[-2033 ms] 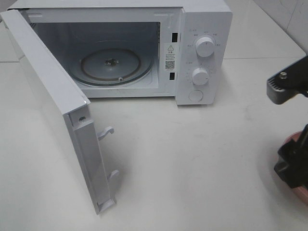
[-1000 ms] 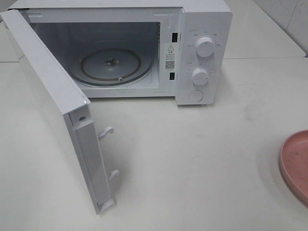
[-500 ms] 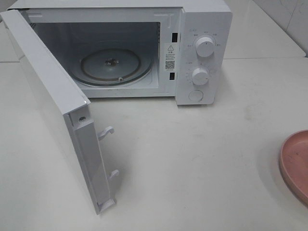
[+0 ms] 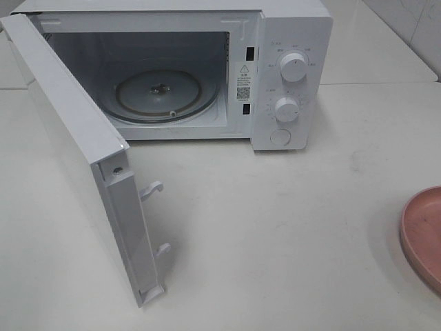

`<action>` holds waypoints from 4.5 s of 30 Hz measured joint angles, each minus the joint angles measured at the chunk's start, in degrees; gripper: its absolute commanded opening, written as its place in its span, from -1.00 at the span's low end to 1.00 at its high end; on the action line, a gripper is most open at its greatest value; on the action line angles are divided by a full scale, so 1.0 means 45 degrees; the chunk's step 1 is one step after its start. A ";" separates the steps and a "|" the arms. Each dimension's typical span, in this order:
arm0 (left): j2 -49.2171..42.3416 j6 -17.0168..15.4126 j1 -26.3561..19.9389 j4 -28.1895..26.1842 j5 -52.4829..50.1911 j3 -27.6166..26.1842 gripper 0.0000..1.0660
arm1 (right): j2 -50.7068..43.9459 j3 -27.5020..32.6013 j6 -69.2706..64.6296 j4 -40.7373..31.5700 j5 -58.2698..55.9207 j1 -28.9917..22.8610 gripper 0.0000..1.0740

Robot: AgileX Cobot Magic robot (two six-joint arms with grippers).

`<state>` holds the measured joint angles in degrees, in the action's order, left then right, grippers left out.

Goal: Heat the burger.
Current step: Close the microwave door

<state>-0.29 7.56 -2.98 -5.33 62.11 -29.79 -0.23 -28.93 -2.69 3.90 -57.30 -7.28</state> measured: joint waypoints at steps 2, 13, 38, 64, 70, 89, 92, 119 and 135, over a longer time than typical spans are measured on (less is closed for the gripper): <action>0.0000 0.0000 0.0000 0.0000 0.0000 0.0000 0.83 | 0.0000 0.0000 0.0000 0.0000 0.0000 0.0000 0.40; 0.0000 0.0000 0.0000 0.0000 0.0000 0.0000 0.83 | 0.0000 0.0000 0.0000 -0.0013 0.0000 0.0000 0.40; 0.2687 -0.0484 0.0000 -0.0038 -0.3030 -0.0357 0.17 | 0.0000 0.0000 0.0000 -0.0013 0.0000 0.0000 0.40; 1.1497 -0.0598 0.0000 0.0318 -1.8437 0.2801 -1.00 | 0.0000 0.0000 0.0000 -0.0013 0.0000 0.0000 0.40; 1.3687 -0.1464 0.0000 0.2075 -2.1161 0.3145 -1.00 | 0.0000 0.0000 0.0000 -0.0013 0.0000 0.0000 0.40; 1.9290 -0.2279 0.3667 0.2699 -2.5236 0.2699 -1.00 | 0.0000 0.0000 0.0000 -0.0013 0.0000 0.0000 0.40; 1.9735 -0.1783 0.4647 0.1184 -2.5299 0.2508 -1.00 | 0.0000 0.0000 0.0000 -0.0013 0.0000 0.0000 0.40; 2.3109 -0.0318 0.8543 -0.1808 -2.3529 -0.3400 -1.00 | 0.0000 0.0000 0.0000 -0.0013 0.0000 0.0000 0.40; 2.4663 0.0102 0.8836 -0.2687 -2.0856 -0.6239 -1.00 | 0.0000 0.0000 0.0000 -0.0013 0.0000 0.0000 0.40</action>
<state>110.70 8.02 36.78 -17.42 -31.74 -57.87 -0.23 -28.93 -2.69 3.84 -57.30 -7.28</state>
